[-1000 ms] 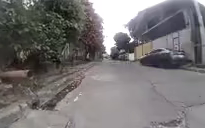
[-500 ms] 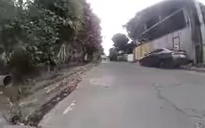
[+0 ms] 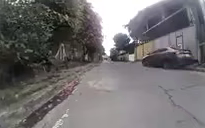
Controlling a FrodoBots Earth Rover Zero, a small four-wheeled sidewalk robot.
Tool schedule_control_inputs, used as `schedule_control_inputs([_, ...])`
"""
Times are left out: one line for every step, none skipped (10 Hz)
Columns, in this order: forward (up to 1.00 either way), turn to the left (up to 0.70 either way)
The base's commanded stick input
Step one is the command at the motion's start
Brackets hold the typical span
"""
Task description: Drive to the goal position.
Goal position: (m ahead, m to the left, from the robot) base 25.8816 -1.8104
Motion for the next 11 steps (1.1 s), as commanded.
schedule_control_inputs([0.7, -0.25])
schedule_control_inputs([0.7, -0.33])
schedule_control_inputs([0.7, -0.35])
schedule_control_inputs([0.7, -0.05])
schedule_control_inputs([0.7, -0.02])
schedule_control_inputs([0.7, 0.0])
schedule_control_inputs([0.7, 0.0])
schedule_control_inputs([0.7, 0.0])
schedule_control_inputs([0.7, 0.0])
schedule_control_inputs([0.7, 0.0])
schedule_control_inputs([0.7, 0.0])
